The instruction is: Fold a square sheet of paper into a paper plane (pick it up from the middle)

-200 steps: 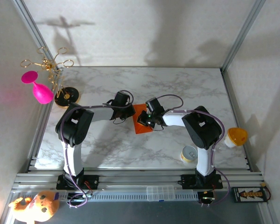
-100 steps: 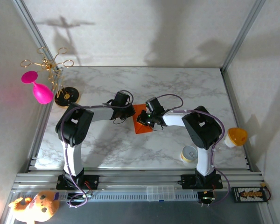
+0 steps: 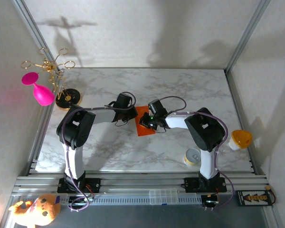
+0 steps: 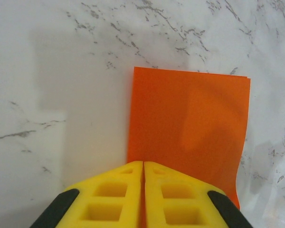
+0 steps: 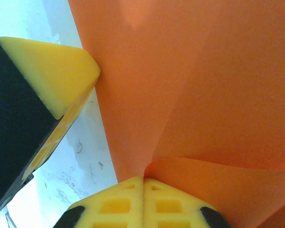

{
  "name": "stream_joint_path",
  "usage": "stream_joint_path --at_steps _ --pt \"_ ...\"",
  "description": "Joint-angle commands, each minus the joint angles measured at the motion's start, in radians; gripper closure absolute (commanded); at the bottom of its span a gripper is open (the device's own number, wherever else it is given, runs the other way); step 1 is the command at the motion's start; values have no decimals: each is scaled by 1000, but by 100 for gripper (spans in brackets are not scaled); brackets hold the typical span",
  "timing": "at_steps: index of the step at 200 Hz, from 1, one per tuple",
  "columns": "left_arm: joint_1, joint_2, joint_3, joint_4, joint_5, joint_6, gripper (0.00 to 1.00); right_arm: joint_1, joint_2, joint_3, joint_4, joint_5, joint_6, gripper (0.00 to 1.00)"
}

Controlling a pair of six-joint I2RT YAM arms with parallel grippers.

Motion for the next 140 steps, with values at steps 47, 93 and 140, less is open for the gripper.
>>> stream_joint_path --at_steps 47,93,140 --pt "6 23 4 -36 19 -7 90 6 27 14 -24 -21 -16 92" --pt "51 5 43 -42 46 9 89 4 37 11 -34 -40 -24 69" --pt "131 -43 61 -35 76 16 86 -1 40 8 -34 -45 -33 61"
